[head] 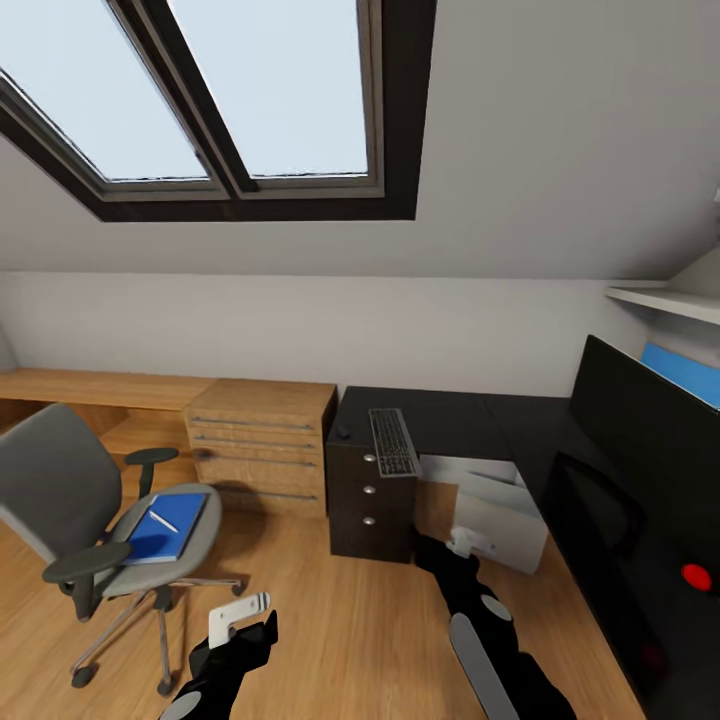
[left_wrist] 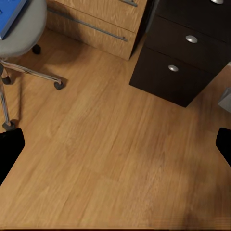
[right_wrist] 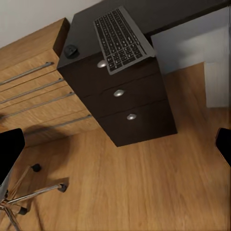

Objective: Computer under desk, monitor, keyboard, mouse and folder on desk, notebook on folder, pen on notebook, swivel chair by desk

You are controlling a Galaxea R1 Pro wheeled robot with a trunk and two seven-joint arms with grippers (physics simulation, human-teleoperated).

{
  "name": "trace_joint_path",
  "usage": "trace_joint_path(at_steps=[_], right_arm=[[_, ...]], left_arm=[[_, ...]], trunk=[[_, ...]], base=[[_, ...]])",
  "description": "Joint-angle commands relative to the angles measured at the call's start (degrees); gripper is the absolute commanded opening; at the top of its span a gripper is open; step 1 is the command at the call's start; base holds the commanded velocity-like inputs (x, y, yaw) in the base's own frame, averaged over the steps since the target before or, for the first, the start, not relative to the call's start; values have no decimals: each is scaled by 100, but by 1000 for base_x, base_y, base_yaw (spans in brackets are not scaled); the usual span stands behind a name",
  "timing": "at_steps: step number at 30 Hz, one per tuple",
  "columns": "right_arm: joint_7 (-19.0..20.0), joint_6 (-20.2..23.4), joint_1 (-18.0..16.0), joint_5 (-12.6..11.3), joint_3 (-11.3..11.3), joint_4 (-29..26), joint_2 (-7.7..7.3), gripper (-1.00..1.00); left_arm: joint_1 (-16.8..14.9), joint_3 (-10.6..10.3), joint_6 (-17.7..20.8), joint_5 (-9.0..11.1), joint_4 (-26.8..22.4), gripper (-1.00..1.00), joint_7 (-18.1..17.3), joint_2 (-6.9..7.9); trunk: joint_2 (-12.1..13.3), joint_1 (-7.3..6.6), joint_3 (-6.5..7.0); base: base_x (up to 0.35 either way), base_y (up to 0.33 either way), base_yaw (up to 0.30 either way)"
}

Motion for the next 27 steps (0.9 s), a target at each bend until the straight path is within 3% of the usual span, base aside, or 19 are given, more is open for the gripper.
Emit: trace_joint_path(at_steps=[1,27], right_arm=[[-40,19,10,-28,8,-28,-10,100],[-26,-28,66,-26,-2,-101,-37,100]], left_arm=[[-2,-11,12,41,-11,100,46,5],[-4,-13,11,39,-11,100,45,5]], trunk=[[-9,1,-10],[-9,1,-10]], base=[[-157,-153,0],[-239,-227,0]])
